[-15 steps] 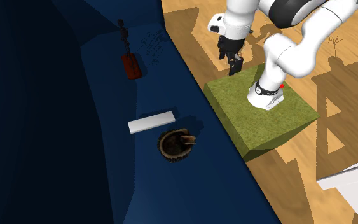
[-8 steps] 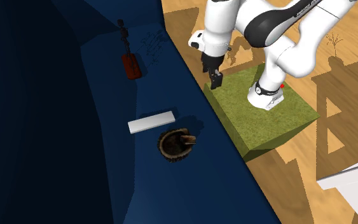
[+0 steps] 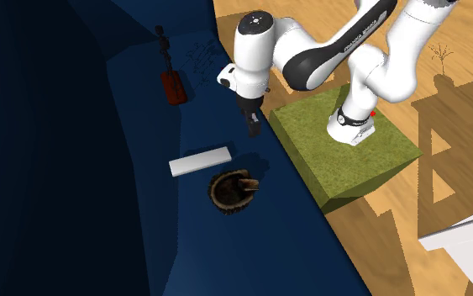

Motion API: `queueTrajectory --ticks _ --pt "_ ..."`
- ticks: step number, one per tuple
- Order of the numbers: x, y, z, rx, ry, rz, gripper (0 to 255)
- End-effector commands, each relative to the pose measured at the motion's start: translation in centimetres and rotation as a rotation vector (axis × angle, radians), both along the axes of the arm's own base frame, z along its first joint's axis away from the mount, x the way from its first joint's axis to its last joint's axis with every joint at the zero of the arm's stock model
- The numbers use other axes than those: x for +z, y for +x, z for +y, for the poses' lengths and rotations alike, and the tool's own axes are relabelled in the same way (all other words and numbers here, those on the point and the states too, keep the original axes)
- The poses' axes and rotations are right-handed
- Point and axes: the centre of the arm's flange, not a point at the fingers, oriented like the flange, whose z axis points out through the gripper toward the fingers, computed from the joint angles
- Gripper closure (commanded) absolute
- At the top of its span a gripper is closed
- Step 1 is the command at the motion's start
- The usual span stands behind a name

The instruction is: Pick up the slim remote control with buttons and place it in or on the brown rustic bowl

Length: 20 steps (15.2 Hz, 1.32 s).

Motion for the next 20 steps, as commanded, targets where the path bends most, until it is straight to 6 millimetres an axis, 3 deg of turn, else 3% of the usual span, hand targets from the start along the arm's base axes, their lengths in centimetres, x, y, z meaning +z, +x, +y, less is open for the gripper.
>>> queueTrajectory --ticks 1,13,20 --pt "-1.3 2.2 0.0 -0.005 0.004 -0.013 0" --pt "-7.3 15.7 -0.2 -0.035 0.026 -0.089 0" --pt "-10.5 16.1 -0.2 -0.035 0.026 -0.09 0"
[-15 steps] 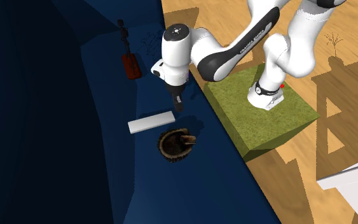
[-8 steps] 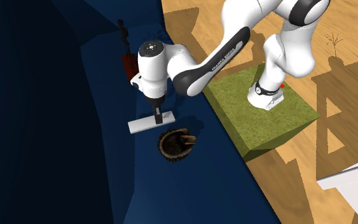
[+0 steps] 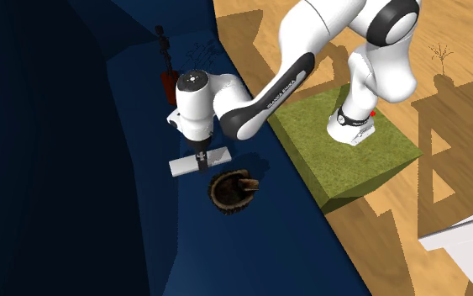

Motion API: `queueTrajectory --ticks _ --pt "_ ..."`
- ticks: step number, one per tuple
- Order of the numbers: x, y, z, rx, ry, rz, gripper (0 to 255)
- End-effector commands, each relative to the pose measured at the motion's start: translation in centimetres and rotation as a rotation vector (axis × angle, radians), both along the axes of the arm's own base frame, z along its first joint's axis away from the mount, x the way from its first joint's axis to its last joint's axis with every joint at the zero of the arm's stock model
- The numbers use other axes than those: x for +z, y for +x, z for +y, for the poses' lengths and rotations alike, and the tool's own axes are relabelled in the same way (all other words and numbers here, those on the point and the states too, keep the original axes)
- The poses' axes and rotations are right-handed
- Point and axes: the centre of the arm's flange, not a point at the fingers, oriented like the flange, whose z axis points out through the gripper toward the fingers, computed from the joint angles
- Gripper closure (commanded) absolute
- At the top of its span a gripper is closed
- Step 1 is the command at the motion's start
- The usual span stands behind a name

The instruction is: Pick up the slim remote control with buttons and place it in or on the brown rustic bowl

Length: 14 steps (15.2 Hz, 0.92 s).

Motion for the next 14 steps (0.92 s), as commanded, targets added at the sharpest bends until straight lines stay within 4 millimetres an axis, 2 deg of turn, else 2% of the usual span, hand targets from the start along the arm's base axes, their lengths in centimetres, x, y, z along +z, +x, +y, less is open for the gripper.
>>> queueTrajectory --ticks 1,9,10,14 --pt "-1.43 0.13 -0.02 0.0 0.0 -0.001 0" --pt "-1.43 0.13 -0.02 0.0 0.0 0.0 0" --pt "-1.43 0.13 -0.02 0.0 0.0 0.0 255" --pt "-1.32 0.15 -0.09 0.0 0.0 0.0 255"
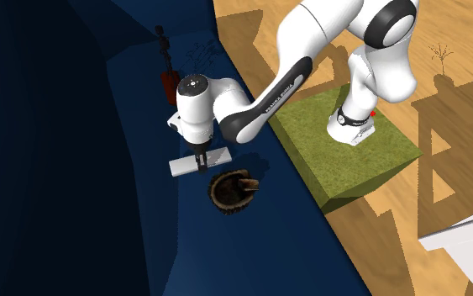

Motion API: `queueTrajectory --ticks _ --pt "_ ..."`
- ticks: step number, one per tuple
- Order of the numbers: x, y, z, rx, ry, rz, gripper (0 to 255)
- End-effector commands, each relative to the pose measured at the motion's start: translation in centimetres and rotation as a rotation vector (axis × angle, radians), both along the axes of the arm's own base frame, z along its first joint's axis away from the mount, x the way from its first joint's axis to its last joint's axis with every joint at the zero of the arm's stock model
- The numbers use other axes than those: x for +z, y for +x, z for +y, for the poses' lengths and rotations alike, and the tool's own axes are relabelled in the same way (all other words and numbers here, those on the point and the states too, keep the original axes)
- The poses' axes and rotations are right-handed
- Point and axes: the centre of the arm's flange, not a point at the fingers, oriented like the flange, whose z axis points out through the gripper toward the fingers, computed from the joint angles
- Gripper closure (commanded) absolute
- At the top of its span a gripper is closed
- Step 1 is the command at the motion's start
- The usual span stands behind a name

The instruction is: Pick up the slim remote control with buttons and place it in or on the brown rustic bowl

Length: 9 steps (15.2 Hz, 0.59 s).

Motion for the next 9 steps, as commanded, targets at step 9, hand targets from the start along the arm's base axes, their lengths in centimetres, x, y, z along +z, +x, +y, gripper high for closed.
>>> queueTrajectory --ticks 9 --pt "1.9 -0.1 -0.1 -0.003 -0.001 0.003 255"
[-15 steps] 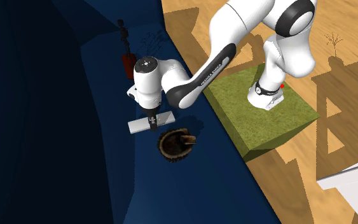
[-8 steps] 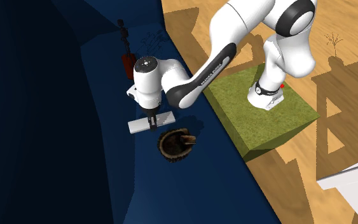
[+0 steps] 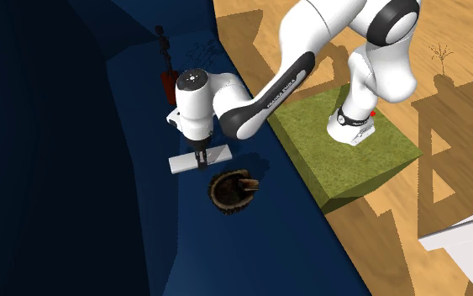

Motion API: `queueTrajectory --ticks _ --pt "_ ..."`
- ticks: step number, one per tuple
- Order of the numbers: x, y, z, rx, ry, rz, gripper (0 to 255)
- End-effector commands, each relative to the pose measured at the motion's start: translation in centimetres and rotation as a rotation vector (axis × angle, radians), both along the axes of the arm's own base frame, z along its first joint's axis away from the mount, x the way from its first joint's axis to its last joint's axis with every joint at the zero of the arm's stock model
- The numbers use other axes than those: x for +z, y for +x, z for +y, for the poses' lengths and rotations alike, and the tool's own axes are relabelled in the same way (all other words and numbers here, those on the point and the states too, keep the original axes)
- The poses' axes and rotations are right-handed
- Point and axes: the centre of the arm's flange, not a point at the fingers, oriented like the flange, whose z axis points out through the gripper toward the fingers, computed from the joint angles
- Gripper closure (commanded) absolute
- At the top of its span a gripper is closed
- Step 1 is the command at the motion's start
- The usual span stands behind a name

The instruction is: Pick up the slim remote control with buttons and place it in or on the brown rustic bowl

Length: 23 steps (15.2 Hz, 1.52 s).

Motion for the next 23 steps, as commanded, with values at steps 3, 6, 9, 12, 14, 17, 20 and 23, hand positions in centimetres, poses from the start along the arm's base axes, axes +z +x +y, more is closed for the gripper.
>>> queueTrajectory --ticks 3,6,9,12,14,17,20,23 --pt "2.0 0.1 0.0 0.0 0.0 0.0 255" --pt "3.6 0.1 0.0 0.0 0.0 0.0 255" --pt "5.2 0.1 0.0 0.0 0.0 0.0 255" --pt "6.8 0.1 0.0 0.0 0.0 0.0 255" --pt "7.8 0.1 0.0 0.0 0.0 0.0 255" --pt "9.4 0.1 0.0 0.0 0.0 0.0 255" --pt "11.0 0.1 0.0 0.0 0.0 0.0 255" --pt "12.6 0.1 0.0 0.0 0.0 0.0 255"
